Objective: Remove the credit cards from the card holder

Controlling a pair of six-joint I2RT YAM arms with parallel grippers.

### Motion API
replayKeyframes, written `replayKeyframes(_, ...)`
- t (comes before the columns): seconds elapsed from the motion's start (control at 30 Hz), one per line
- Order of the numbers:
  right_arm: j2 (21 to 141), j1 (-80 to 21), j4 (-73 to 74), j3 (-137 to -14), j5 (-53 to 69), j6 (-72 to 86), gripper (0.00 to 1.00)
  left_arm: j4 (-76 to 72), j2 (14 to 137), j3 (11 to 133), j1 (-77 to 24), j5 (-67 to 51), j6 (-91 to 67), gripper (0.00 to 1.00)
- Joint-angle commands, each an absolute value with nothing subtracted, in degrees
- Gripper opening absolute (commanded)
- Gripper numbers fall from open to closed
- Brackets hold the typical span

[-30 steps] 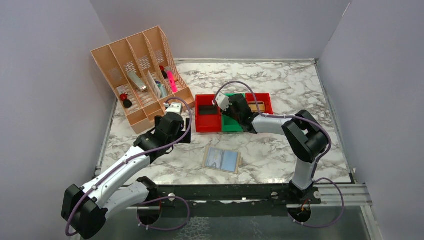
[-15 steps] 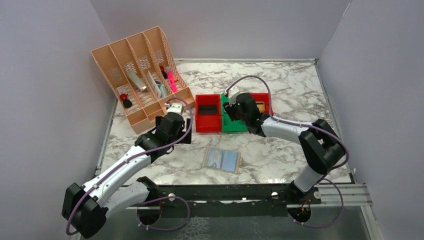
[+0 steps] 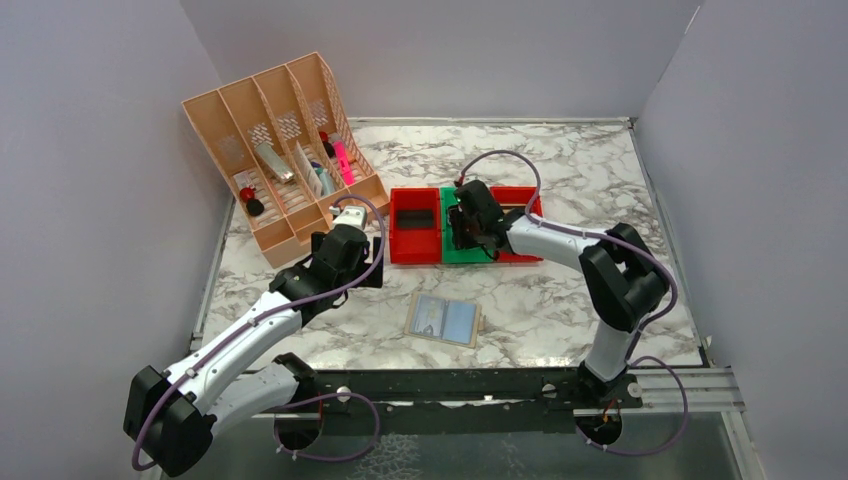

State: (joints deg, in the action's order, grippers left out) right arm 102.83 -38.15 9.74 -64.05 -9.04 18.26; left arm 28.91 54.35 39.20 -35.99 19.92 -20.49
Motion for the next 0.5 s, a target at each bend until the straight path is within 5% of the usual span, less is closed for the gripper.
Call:
replayKeyframes(0.0, 105.26, -38.15, 13.8, -66.56, -13.94, 23.77, 0.42, 28.69, 53.93, 40.96, -35.68, 18.98, -20.21, 0.99)
replayKeyframes(0.47, 114.11, -38.14, 14.54, -75.22, -24.57, 26.66, 0.45, 28.9, 54.43, 41.04, -35.68, 19.6, -20.57, 0.99)
